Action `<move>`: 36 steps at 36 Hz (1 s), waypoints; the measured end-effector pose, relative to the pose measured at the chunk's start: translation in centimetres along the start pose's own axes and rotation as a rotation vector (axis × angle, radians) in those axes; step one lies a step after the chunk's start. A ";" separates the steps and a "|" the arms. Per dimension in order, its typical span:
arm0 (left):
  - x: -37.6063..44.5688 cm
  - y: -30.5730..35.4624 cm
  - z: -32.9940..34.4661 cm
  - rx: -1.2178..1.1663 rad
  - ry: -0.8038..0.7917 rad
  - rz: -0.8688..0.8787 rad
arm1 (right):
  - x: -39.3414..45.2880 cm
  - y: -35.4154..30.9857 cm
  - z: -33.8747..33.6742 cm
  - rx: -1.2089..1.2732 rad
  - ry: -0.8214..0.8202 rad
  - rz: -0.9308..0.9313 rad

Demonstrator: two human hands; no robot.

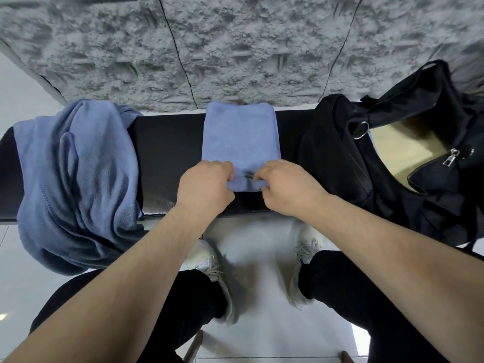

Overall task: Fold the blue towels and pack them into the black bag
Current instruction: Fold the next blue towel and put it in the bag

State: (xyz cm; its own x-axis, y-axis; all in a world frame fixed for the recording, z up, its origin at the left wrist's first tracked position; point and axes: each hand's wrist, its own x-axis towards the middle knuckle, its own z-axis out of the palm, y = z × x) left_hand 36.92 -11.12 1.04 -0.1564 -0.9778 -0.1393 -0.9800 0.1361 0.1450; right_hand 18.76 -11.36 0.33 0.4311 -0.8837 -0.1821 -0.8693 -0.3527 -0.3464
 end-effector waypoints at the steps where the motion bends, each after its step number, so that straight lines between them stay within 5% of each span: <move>1: -0.2 0.1 -0.1 0.005 -0.012 -0.004 | -0.2 -0.1 -0.1 0.017 -0.017 0.011; 18: -0.6 0.4 -1.0 -0.012 -0.117 -0.021 | -0.4 -0.4 -0.8 0.181 -0.203 0.160; 25: -0.1 -0.2 -0.8 -0.101 -0.126 -0.043 | -0.2 0.0 -0.9 0.253 -0.144 0.169; 36: 0.5 -0.5 -0.5 -0.126 -0.152 -0.033 | 0.3 0.6 -0.5 0.035 0.070 0.058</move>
State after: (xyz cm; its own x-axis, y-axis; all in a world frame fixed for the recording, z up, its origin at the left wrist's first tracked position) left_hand 37.36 -11.76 1.36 -0.1508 -0.9447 -0.2911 -0.9634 0.0744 0.2577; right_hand 18.23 -12.02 0.52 0.3615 -0.9221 -0.1380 -0.8827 -0.2908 -0.3693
